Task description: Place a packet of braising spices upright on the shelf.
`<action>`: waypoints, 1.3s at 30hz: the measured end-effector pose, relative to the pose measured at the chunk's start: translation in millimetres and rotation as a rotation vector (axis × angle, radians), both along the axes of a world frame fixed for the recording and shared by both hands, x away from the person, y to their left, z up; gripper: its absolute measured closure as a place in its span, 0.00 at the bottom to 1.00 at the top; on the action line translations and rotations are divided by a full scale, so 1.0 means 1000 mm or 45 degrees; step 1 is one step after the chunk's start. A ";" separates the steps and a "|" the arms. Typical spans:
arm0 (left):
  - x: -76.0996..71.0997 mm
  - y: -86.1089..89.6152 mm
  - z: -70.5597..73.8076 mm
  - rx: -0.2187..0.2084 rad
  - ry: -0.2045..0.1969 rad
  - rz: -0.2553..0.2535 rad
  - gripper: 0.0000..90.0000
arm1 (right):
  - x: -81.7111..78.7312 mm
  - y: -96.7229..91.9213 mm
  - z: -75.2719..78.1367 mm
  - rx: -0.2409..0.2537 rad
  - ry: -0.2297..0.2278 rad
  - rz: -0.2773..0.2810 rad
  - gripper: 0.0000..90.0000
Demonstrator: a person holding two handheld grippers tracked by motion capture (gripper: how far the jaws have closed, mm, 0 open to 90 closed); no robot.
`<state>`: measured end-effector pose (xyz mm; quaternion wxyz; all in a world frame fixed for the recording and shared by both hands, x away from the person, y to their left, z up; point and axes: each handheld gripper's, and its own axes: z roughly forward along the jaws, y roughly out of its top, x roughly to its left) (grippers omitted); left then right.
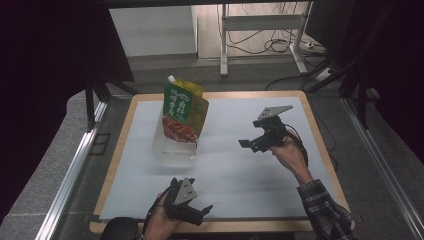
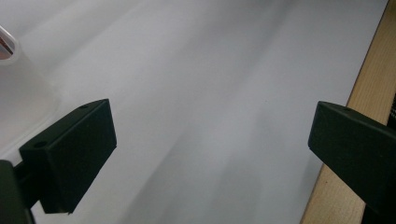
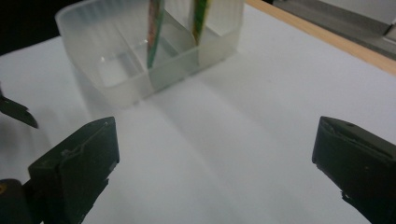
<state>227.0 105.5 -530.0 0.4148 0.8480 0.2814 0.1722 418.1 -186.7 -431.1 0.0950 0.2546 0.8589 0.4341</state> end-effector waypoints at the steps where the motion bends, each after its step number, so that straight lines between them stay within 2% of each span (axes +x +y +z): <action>1: 0.000 0.000 0.000 0.001 0.000 -0.001 0.01 | 0.001 -0.002 -0.002 -0.009 0.004 -0.013 0.01; 8: 0.000 0.000 0.001 0.002 -0.001 -0.002 0.01 | 0.002 -0.016 -0.010 -0.040 0.004 -0.086 0.01; 17: -0.002 0.000 0.001 0.008 -0.009 -0.006 0.01 | 0.003 -0.037 -0.019 -0.099 0.034 -0.189 0.01; 24: -0.001 0.000 0.001 0.006 -0.008 -0.004 0.01 | 0.009 -0.059 -0.021 -0.080 0.054 -0.266 0.01; 28: -0.001 0.000 0.001 0.007 -0.007 -0.006 0.01 | 0.012 -0.068 -0.024 -0.115 0.073 -0.311 0.01; 34: -0.001 0.000 0.001 0.010 -0.008 -0.006 0.01 | 0.019 -0.082 -0.033 -0.140 0.144 -0.401 0.01; 39: -0.001 0.000 0.000 0.013 -0.007 -0.006 0.01 | 0.024 -0.093 -0.041 -0.224 0.167 -0.487 0.07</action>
